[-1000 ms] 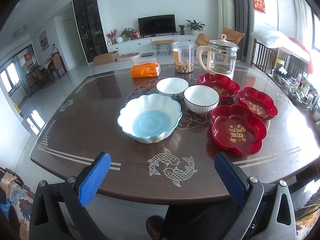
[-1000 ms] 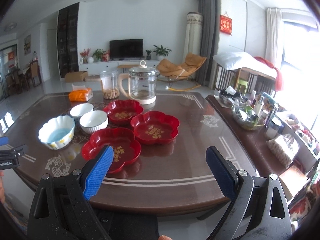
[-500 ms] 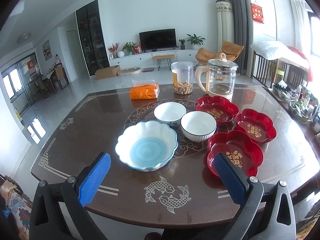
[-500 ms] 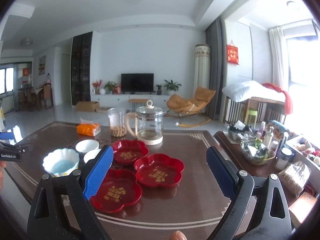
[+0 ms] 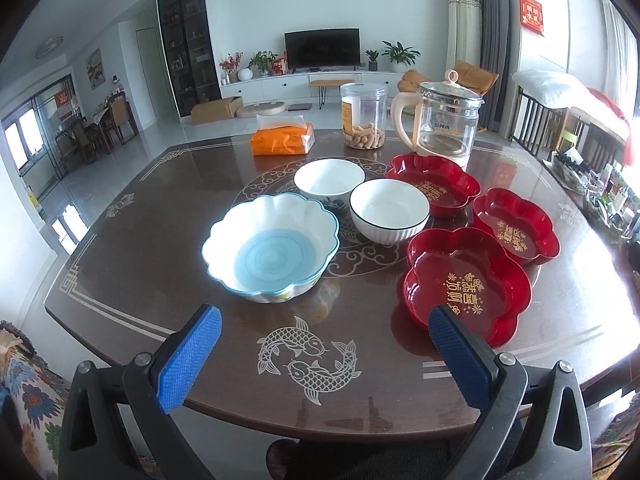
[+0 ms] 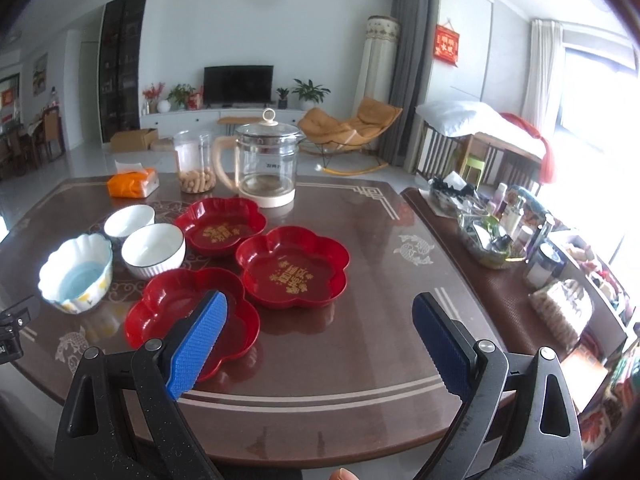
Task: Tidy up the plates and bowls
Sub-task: 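Move both grippers toward the rim of the nearest red flower plate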
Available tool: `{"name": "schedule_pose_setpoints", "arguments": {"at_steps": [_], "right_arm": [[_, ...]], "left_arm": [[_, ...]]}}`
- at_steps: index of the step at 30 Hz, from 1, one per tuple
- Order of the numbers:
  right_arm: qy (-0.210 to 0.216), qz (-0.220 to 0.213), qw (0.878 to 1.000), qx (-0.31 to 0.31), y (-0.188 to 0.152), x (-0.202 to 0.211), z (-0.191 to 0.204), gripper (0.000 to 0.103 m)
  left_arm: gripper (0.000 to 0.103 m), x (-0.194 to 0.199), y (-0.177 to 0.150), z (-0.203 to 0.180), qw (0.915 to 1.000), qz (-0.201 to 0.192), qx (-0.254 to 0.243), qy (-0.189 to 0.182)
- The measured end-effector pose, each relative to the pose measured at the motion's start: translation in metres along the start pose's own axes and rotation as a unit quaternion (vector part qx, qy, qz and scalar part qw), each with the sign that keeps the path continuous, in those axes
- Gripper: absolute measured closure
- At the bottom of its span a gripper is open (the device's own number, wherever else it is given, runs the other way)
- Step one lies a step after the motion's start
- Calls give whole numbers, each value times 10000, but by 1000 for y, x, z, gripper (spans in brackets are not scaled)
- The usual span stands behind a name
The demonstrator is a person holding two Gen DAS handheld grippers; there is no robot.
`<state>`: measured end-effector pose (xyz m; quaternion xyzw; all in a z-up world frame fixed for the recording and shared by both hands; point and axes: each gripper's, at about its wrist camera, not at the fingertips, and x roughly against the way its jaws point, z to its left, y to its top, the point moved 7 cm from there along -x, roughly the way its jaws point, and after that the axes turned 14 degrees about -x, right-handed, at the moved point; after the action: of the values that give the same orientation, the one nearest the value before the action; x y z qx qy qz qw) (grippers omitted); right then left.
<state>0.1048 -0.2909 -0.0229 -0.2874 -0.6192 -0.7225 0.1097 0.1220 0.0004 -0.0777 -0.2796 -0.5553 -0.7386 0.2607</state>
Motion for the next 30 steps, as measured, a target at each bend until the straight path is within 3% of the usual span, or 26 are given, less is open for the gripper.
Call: {"name": "schedule_pose_setpoints", "arguments": {"at_steps": [10,17,24,30], "right_arm": [[-132,-51,9996,261,-7,-4,8,7],[-158,-5,9993,349,-10,-9,13,7],[-297,-18,9988,399,-11,-11,12,7],[-363,-19,9985,410,-11,-13,9,7]], "left_arm": [[0,-11,-18,-11,9993,80,-359,-30],[0,-22,-23,-15,9986,386,-167,-309],[0,-16,-24,-3,9995,291,-48,66],[0,-17,-29,0,9992,383,-52,114]]}}
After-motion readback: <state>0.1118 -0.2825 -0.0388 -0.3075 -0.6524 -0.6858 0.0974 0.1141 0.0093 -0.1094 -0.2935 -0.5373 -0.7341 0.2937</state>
